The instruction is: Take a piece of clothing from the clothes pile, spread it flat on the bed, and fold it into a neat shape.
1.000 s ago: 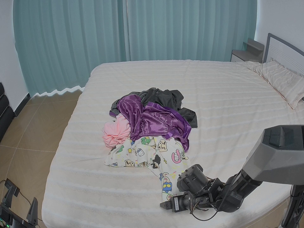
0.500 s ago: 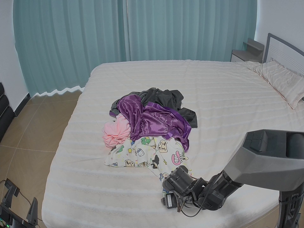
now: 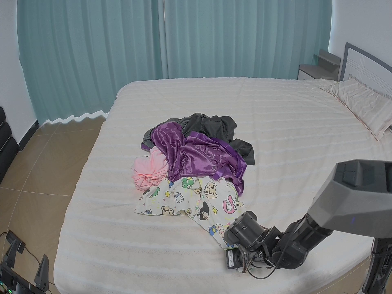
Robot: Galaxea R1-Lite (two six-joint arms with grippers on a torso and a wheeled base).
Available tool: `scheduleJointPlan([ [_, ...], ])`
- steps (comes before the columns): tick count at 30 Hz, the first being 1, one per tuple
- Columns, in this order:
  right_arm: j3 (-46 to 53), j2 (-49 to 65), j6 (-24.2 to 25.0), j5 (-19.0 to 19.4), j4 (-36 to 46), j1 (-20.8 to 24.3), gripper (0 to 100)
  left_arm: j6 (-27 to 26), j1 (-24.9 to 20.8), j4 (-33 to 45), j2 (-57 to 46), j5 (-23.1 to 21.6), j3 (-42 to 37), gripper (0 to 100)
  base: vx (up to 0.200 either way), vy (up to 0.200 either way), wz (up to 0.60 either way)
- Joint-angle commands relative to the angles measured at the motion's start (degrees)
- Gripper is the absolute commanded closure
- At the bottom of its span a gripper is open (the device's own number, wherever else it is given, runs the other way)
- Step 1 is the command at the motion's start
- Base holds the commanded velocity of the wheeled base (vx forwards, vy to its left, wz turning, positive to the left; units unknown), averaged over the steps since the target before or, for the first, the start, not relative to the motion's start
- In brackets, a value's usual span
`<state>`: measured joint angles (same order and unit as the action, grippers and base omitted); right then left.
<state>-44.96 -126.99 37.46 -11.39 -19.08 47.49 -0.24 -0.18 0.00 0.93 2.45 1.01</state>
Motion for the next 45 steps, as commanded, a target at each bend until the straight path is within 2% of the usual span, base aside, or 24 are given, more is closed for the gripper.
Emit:
scheduleJointPlan([
  [1,5.67,8.69,1.12,0.58,-2.28,-1.44,100,-0.02,0.01,0.00,-0.93,0.01,-1.01,0,0.000,0.000,0.00],
  [8,16.66,22.84,1.12,0.40,-11.42,-1.62,100,-0.02,0.01,0.00,-0.93,0.01,-1.01,0,0.000,0.000,0.00],
  [15,22.90,35.93,0.24,0.31,-14.94,-1.44,100,-0.11,0.01,0.00,-0.93,0.01,-1.01,0,0.000,0.000,0.00],
  [17,24.57,44.02,-1.60,0.49,-15.11,-1.26,100,-0.28,0.01,-0.09,-0.93,-0.08,-1.01,0,0.000,0.000,0.00],
  [23,24.66,53.78,-5.29,0.58,-15.11,-1.26,100,-1.51,-0.08,-0.09,-0.75,-0.87,-0.84,0,0.000,0.000,0.00],
  [24,24.48,57.82,-7.23,0.66,-15.11,-1.26,100,-2.04,-0.26,-0.97,0.39,-3.42,1.98,0,0.000,0.000,0.00],
  [26,24.39,60.02,-8.72,0.75,-15.11,-1.26,100,1.56,-0.26,-3.08,9.53,-4.21,13.67,0,0.000,0.000,0.00],
  [28,24.66,61.69,-9.60,1.81,-15.20,-1.44,100,5.78,-0.52,-4.22,18.15,-5.88,20.70,0,0.000,0.000,0.00],
  [29,24.74,62.39,-9.69,2.60,-15.20,-1.62,100,5.61,-0.70,-4.48,21.40,-7.72,22.37,0,0.000,0.000,0.00],
  [31,25.01,64.32,-9.60,4.44,-15.29,-1.79,100,1.30,-3.16,-5.63,28.17,-17.13,23.33,0,0.000,0.000,0.00],
  [32,25.01,64.41,-9.60,4.53,-15.29,-1.79,100,0.95,-3.42,-5.71,28.78,-17.74,23.25,0,0.000,0.000,0.00],
  [33,25.45,64.94,-9.60,6.02,-15.20,-1.79,100,-2.13,-5.71,-5.80,35.55,-23.02,22.98,0,0.000,0.000,0.00],
  [36,26.24,64.41,-9.69,7.61,-15.29,-1.79,100,-6.17,-9.84,-5.89,46.09,-24.42,22.54,0,0.000,0.000,0.00],
  [38,25.97,63.53,-9.69,8.31,-15.20,-1.79,100,-7.05,-17.40,-6.50,55.59,-24.34,22.45,0,0.000,0.000,0.00],
  [40,25.45,62.83,-9.78,8.75,-15.29,-1.79,100,-6.61,-21.00,-8.61,61.30,-24.34,21.58,0,0.000,0.000,0.00],
  [42,25.27,62.74,-9.78,8.84,-15.29,-1.79,100,-6.52,-21.35,-9.14,62.18,-24.34,21.31,0,0.000,0.000,0.00],
  [43,23.87,61.69,-9.69,9.28,-15.29,-1.79,100,-6.17,-23.64,-15.47,70.00,-24.34,18.59,0,0.000,0.000,0.00],
  [45,23.78,60.98,-9.69,9.28,-15.29,-1.79,100,-5.21,-25.66,-22.76,77.74,-24.25,16.57,0,0.000,0.000,0.00],
])
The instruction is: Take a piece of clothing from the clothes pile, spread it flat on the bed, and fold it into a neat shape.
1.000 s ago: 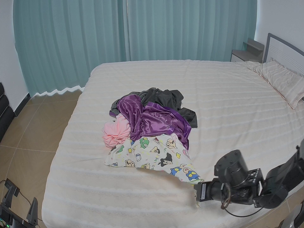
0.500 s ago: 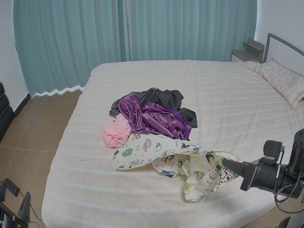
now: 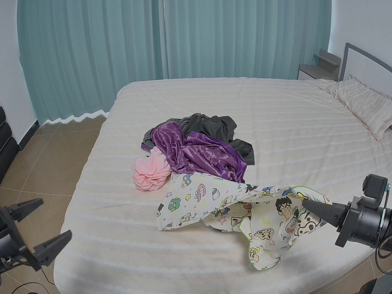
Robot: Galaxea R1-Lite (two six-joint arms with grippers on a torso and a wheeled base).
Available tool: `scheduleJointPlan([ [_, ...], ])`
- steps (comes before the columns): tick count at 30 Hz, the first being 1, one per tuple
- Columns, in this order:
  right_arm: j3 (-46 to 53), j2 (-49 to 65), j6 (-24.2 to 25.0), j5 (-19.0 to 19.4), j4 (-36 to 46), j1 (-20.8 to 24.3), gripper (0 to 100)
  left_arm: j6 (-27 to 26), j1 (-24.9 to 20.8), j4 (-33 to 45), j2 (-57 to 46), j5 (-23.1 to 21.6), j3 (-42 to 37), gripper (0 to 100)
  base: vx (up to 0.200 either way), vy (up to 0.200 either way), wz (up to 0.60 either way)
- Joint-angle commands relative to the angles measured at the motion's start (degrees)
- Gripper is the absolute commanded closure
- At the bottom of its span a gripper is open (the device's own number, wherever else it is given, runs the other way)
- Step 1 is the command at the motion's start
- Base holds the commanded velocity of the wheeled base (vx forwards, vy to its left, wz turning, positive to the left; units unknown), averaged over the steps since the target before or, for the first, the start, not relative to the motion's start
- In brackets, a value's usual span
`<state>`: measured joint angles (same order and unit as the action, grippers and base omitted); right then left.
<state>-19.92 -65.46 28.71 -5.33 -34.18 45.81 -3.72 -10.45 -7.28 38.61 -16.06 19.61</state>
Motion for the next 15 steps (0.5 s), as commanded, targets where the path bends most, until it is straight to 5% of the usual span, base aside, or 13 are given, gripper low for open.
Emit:
scheduleJointPlan([
  [1,-1.26,-0.63,-0.94,3.22,-0.18,-0.11,100,-1.20,-15.74,-18.56,43.13,-5.74,-2.65,0,0.000,0.000,0.00],
  [5,-1.44,-1.07,-0.85,3.22,-0.27,-0.11,100,1.43,-17.50,-31.22,55.17,-4.86,-4.32,0,0.000,0.000,0.00],
  [15,-1.79,-1.51,-0.58,3.22,-0.27,-0.99,100,2.58,-20.93,-45.19,73.45,-0.12,-0.81,0,0.000,0.000,0.00],
])
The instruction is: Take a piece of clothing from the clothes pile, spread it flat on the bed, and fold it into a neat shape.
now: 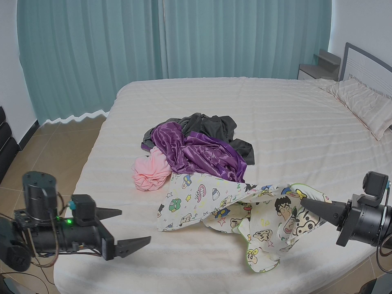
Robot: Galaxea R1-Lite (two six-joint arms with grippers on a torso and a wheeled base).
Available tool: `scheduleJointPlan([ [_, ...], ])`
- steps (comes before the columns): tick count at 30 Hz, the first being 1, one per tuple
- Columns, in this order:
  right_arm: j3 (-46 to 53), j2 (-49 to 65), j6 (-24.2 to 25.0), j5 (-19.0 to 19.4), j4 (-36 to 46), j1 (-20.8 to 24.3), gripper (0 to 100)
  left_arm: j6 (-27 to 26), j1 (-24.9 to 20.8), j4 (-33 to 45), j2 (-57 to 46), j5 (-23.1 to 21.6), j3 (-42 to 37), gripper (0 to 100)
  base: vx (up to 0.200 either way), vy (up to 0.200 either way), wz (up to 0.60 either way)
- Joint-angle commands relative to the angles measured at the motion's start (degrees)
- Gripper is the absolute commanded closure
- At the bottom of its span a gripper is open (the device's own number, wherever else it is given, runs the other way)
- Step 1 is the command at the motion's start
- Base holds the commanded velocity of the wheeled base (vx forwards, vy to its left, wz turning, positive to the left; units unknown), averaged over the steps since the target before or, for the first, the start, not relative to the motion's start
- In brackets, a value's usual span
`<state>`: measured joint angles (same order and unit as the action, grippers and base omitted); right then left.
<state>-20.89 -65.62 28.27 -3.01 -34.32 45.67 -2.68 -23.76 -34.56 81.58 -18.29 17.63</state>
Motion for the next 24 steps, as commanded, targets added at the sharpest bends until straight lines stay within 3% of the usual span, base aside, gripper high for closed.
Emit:
scheduleJointPlan([
  [1,-1.08,-1.35,-0.06,0.90,-0.05,-0.84,100,1.63,-7.62,-19.67,31.80,2.82,1.80,0,0.000,0.000,0.00],
  [7,-1.78,-2.14,0.21,0.81,-0.05,-0.84,100,1.72,-7.62,-28.81,39.09,6.07,4.96,0,0.000,0.000,0.00],
  [24,-3.54,-2.84,0.21,0.81,-0.14,-1.37,100,1.63,-6.74,-30.65,47.88,8.35,13.31,0,0.000,0.000,0.00],
])
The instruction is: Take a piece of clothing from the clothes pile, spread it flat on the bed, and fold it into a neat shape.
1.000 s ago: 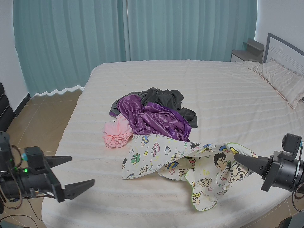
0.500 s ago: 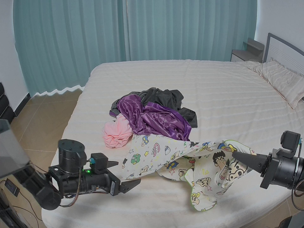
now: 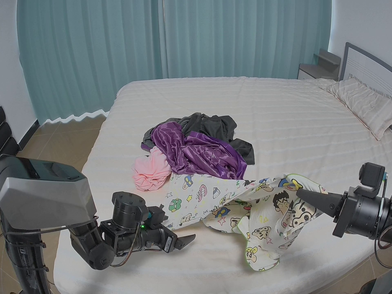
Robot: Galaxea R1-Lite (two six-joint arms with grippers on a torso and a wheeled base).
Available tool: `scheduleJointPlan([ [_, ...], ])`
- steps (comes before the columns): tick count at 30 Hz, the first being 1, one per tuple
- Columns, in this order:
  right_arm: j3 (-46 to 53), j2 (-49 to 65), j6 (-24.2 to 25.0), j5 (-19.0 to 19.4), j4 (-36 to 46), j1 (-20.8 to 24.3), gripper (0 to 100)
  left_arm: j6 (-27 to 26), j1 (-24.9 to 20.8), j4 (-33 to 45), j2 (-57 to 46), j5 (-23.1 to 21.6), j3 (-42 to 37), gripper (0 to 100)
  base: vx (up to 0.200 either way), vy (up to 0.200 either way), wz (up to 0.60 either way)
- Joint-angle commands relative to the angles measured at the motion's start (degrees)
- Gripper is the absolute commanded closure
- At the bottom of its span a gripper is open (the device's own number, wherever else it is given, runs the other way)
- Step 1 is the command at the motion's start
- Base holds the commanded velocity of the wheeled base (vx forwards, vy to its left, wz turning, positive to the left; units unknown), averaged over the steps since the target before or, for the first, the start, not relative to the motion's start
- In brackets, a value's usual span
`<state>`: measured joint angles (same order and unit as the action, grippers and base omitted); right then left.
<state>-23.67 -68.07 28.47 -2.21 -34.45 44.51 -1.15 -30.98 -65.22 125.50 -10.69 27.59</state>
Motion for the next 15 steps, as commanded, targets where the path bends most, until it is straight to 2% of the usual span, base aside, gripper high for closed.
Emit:
scheduleJointPlan([
  [1,-0.76,-0.39,0.01,0.01,0.00,-0.21,100,0.09,0.48,0.00,3.96,0.76,3.35,0,0.000,0.000,0.00],
  [3,-1.11,-0.22,0.01,0.01,-0.09,-0.39,100,0.18,1.18,0.00,6.69,3.40,6.69,0,0.000,0.000,0.00],
  [9,-1.02,-0.31,0.10,0.10,0.00,-1.53,100,0.44,2.59,0.09,11.52,3.75,12.40,0,0.000,0.000,0.00],
  [12,-0.94,-0.31,0.10,0.19,0.00,-2.58,100,2.64,2.94,0.09,12.75,3.75,13.37,0,0.000,0.000,0.00],
  [13,-0.94,-0.39,0.10,0.27,0.00,-3.11,100,4.75,2.94,0.00,12.93,3.66,14.07,100,0.000,0.000,0.00],
  [15,-0.85,-0.39,0.19,0.27,0.00,-3.38,100,7.03,2.94,0.00,12.75,3.75,14.60,100,0.000,0.000,0.00],
])
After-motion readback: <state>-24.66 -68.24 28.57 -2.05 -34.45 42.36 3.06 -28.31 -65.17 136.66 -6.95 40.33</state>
